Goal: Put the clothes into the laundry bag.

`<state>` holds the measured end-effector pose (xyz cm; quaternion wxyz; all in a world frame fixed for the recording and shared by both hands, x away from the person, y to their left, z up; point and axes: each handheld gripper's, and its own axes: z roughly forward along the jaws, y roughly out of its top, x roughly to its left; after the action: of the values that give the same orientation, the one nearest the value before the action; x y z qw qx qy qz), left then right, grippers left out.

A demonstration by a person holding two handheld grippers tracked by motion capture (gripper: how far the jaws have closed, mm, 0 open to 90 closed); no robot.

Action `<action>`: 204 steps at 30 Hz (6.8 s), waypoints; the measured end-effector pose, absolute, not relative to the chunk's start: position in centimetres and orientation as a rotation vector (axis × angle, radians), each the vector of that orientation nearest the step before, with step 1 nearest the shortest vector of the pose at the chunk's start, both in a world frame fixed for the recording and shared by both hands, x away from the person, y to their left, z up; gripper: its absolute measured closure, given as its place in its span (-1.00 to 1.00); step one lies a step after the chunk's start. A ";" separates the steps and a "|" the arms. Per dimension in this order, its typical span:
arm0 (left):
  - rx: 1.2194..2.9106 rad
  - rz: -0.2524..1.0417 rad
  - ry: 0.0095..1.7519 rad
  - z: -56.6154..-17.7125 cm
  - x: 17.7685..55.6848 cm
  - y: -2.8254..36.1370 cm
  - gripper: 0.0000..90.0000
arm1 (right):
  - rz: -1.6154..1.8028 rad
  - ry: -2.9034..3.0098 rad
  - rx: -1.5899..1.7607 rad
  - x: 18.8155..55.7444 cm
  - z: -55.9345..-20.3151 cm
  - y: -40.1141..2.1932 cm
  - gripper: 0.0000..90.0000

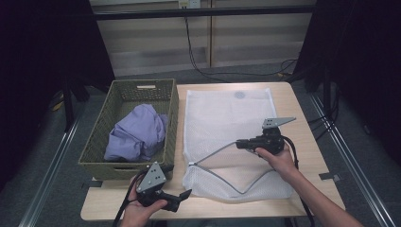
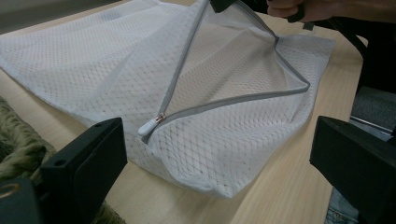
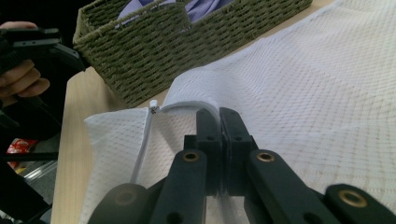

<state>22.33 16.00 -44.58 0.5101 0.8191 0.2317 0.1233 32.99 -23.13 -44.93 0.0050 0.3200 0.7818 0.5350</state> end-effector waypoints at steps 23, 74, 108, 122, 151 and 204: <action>1.974 0.283 0.546 -44.6 22.3 15.8 -0.92 | 1.749 2.362 0.967 34.2 -42.3 -23.3 0.96; 1.825 0.445 0.827 -37.9 28.6 24.8 -0.86 | 1.799 2.327 0.909 34.8 -40.8 -23.4 0.96; 2.008 0.361 1.059 -41.9 41.3 27.0 -0.83 | 1.791 2.351 0.924 35.1 -41.6 -23.1 0.96; 2.145 0.241 1.179 -45.1 43.9 27.0 -0.90 | 1.775 2.361 0.929 35.1 -41.7 -23.0 0.96; 2.434 0.168 1.133 -48.0 44.2 24.6 -0.95 | 1.766 2.372 0.931 35.2 -42.0 -22.8 0.96; 2.095 0.309 1.144 -40.4 42.1 27.4 0.74 | 1.760 2.371 0.952 35.4 -42.2 -22.8 0.96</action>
<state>42.09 27.35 -40.38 0.3590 0.8124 0.4435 0.1199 35.42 -22.79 -42.25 0.0194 0.3068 0.7641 0.5671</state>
